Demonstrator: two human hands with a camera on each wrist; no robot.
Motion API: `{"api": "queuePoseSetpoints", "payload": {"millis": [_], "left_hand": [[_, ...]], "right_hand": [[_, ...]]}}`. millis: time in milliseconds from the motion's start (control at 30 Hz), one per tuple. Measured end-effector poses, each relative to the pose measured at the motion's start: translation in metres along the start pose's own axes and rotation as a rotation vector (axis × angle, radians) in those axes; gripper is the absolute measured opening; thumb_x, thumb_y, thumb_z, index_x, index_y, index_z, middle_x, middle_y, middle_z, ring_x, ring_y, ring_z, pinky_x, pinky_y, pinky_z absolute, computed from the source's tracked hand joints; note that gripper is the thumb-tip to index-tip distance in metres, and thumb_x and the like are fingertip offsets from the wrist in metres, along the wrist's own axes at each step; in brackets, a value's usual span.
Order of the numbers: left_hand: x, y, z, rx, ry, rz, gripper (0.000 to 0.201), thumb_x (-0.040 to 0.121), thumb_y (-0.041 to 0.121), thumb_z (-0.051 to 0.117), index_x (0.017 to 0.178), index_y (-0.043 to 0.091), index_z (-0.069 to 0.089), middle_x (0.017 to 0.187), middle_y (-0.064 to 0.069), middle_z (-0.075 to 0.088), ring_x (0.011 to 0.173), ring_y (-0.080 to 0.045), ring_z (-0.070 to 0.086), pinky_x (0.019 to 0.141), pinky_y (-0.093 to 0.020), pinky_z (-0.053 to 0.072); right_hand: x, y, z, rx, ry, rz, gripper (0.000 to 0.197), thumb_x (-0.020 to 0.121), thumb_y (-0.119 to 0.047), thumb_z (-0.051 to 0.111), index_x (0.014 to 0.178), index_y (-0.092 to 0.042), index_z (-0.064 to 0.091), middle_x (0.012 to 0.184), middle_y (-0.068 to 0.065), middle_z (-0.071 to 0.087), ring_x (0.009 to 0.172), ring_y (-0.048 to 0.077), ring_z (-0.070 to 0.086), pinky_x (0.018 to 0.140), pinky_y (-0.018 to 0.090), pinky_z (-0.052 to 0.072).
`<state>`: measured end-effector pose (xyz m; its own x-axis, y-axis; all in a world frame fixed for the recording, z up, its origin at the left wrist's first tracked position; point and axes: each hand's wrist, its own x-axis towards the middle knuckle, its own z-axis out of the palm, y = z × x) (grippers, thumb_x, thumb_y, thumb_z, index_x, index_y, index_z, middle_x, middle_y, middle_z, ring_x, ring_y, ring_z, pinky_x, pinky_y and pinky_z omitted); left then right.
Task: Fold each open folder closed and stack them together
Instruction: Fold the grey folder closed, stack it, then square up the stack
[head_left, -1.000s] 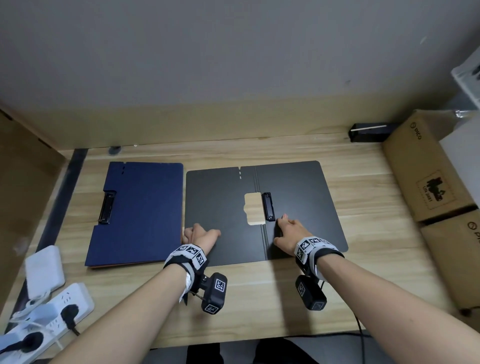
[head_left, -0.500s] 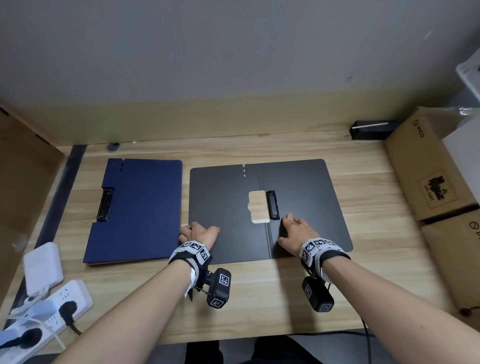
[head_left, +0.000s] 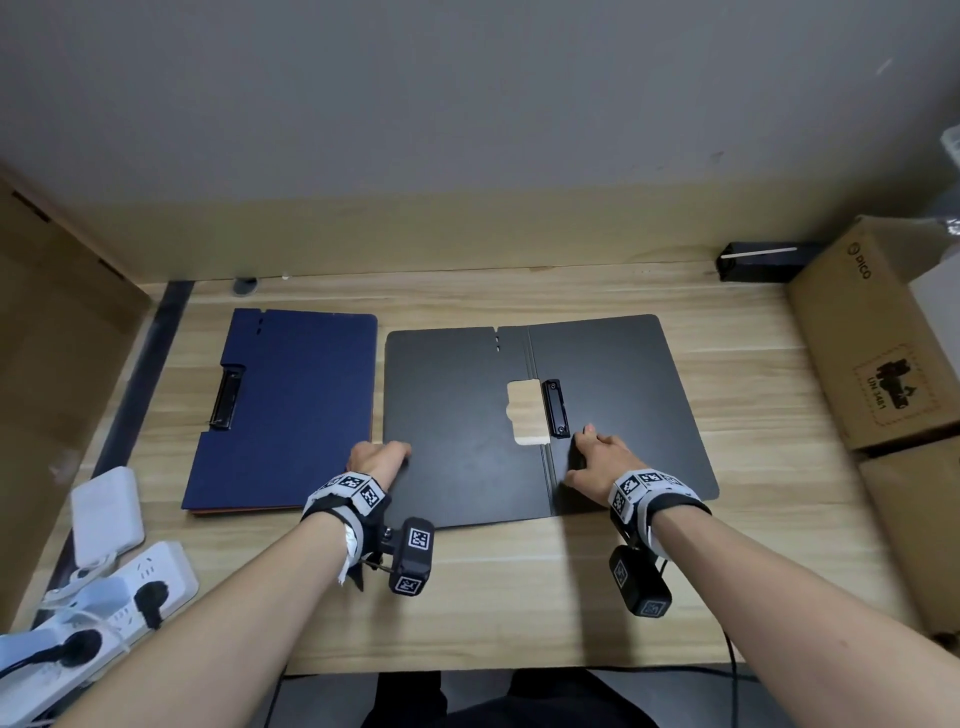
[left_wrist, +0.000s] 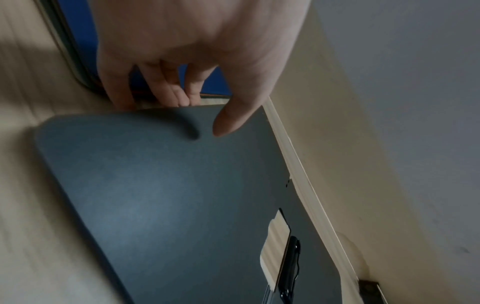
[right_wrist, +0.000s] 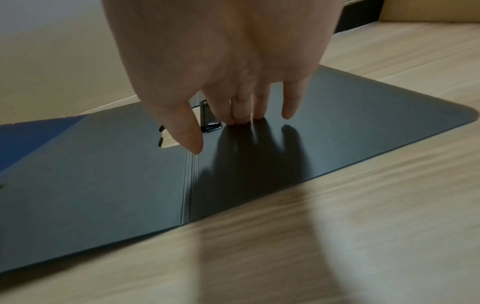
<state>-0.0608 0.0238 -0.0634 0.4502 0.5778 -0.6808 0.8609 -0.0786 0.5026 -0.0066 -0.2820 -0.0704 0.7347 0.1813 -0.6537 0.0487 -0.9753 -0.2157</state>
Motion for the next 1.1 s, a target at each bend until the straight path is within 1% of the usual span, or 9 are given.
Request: {"api": "queuePoseSetpoints", "payload": {"millis": [233,333,500,567,633,767,933,1000,1100], "left_hand": [[-0.024,0.031,-0.042,0.136,-0.015,0.373,0.024,0.08,0.02,0.077,0.096,0.014,0.06,0.093,-0.008,0.07,0.092,-0.026,0.067,0.085,-0.035,0.054],[-0.043,0.05,-0.062,0.184,-0.019,0.534,0.019,0.081,0.021,0.075,0.091,0.017,0.06,0.084,-0.007,0.069,0.085,-0.025,0.068,0.08,-0.038,0.055],[-0.09,0.089,-0.062,0.269,-0.176,0.709,0.012,0.083,0.025,0.071,0.083,0.022,0.059,0.074,-0.005,0.07,0.074,-0.021,0.069,0.078,-0.039,0.056],[-0.113,0.103,-0.046,0.278,-0.281,0.798,0.01,0.088,0.029,0.066,0.089,0.02,0.061,0.082,-0.005,0.073,0.075,-0.018,0.071,0.071,-0.034,0.056],[-0.132,0.114,-0.021,0.235,-0.393,0.851,0.01,0.094,0.026,0.059,0.092,0.017,0.063,0.084,-0.004,0.072,0.071,-0.014,0.068,0.063,-0.024,0.051],[-0.147,0.12,0.041,0.165,-0.489,0.864,0.012,0.097,0.017,0.054,0.089,0.018,0.063,0.085,-0.003,0.071,0.069,-0.014,0.064,0.06,-0.023,0.047],[-0.119,0.089,0.103,0.293,-0.418,0.715,0.01,0.089,0.017,0.06,0.093,0.024,0.065,0.093,-0.002,0.069,0.086,-0.02,0.064,0.079,-0.032,0.051],[-0.105,0.07,0.115,0.38,-0.335,0.618,0.016,0.087,0.016,0.06,0.102,0.017,0.065,0.105,-0.004,0.065,0.102,-0.024,0.062,0.093,-0.034,0.049],[-0.09,0.039,0.119,0.415,-0.307,0.438,0.016,0.087,0.013,0.058,0.103,0.01,0.058,0.108,-0.008,0.057,0.106,-0.026,0.057,0.085,-0.03,0.043]], "right_hand": [[-0.001,-0.021,-0.005,0.086,-0.054,0.015,0.071,0.083,-0.042,0.049,0.149,-0.021,0.033,0.162,0.005,0.02,0.143,0.03,0.027,0.114,0.044,0.031],[-0.005,-0.037,-0.007,0.1,-0.122,-0.031,0.067,0.09,-0.046,0.048,0.151,-0.023,0.035,0.163,0.006,0.022,0.144,0.031,0.027,0.116,0.042,0.027],[-0.017,-0.02,-0.029,0.402,-0.137,-0.07,0.056,0.092,-0.046,0.058,0.142,-0.02,0.051,0.147,0.002,0.05,0.134,0.024,0.047,0.115,0.035,0.033],[-0.023,-0.004,-0.043,0.573,-0.086,-0.08,0.045,0.096,-0.034,0.058,0.133,-0.009,0.058,0.135,0.008,0.061,0.115,0.022,0.059,0.096,0.025,0.048],[-0.031,0.009,-0.061,0.716,-0.034,-0.074,0.036,0.099,-0.029,0.053,0.122,-0.002,0.062,0.121,0.012,0.068,0.094,0.019,0.061,0.072,0.018,0.047],[-0.042,0.039,-0.08,0.999,0.072,-0.022,0.042,0.102,-0.043,0.04,0.11,-0.01,0.066,0.101,0.009,0.075,0.084,0.021,0.063,0.083,0.034,0.042],[-0.044,0.074,-0.076,1.225,0.215,0.077,0.025,0.099,-0.039,0.048,0.106,-0.017,0.059,0.076,0.0,0.059,0.061,0.014,0.053,0.064,0.028,0.042],[-0.035,0.089,-0.061,1.167,0.218,0.103,0.035,0.092,-0.038,0.06,0.119,-0.015,0.059,0.089,0.001,0.057,0.074,0.017,0.055,0.068,0.029,0.047],[-0.025,0.1,-0.033,1.075,0.188,0.149,0.052,0.082,-0.034,0.067,0.129,-0.016,0.055,0.117,-0.003,0.061,0.109,0.021,0.058,0.092,0.037,0.05]]}}
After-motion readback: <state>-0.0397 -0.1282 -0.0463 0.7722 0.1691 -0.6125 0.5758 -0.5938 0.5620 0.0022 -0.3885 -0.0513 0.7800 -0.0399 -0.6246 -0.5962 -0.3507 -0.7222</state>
